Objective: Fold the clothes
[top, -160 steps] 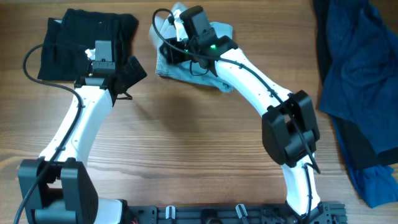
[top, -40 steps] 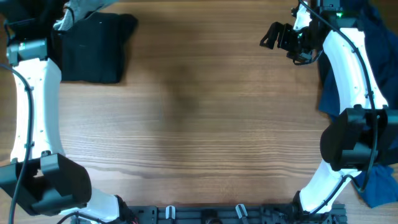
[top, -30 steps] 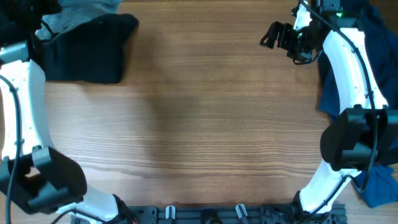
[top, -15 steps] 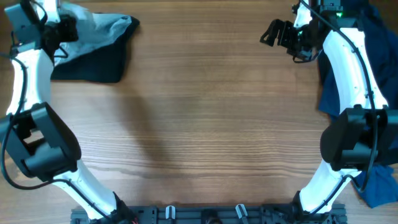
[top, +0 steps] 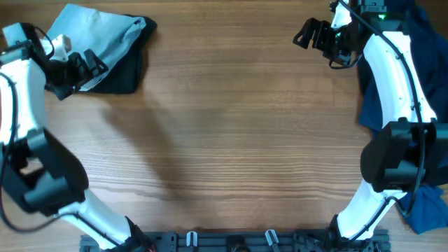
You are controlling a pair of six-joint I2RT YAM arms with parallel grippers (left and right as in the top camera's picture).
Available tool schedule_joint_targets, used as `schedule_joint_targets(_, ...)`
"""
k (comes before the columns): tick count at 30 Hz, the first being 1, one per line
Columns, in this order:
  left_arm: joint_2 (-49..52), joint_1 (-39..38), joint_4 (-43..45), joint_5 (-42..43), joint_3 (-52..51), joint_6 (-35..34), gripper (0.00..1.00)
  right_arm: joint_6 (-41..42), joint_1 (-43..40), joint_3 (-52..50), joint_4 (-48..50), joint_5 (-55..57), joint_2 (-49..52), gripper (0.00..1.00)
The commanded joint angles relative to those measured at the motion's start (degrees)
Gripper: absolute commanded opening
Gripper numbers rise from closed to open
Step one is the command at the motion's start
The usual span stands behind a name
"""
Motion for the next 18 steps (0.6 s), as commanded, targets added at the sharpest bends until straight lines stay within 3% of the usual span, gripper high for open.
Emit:
schedule_joint_targets(1, -11.1, 0.1, -5.4, 1.1, 0.6, -0.8, 1.0, 0.7, 0.2, -0.5, 0.9, 0.0, 0.9, 1.0)
schedule_joint_targets(4, -17.0, -1.8, -5.5, -0.3, 0.6, 0.0, 1.0, 0.7, 0.2, -0.5, 1.7, 0.0, 0.9, 1.0)
schedule_joint_targets(8, -13.1, -3.1, 11.2, -10.1, -1.2, 0.1, 0.93, -0.9, 0.2, -0.7, 1.5, 0.0, 0.9, 0.99)
schedule_joint_targets(10, -8.2, -3.1, 19.5, -10.7, -1.2, 0.1, 0.84, -0.9, 0.2, -0.7, 0.9, 0.2, 0.9, 1.0)
schedule_joint_targets(11, -5.7, -3.1, 23.4, -11.9, -1.2, 0.7, 0.7, -1.0, 0.2, -0.7, 0.8, 0.2, 0.9, 0.99)
schedule_joint_targets(14, 3.6, -3.1, 32.8, -12.1, -1.2, 11.0, 0.55, -1.4, 0.2, -0.7, 0.7, 0.2, 0.9, 0.99)
schedule_joint_targets(16, 9.4, -3.1, 33.8, -12.0, -1.2, 11.5, 0.47, -1.9, 0.2, -0.7, 0.7, 0.5, 0.9, 1.0)
schedule_joint_targets(18, 14.5, -3.4, 32.2, -11.9, -1.2, 8.1, 0.45, -1.9, 0.2, -0.7, 0.8, 1.3, 0.9, 1.0)
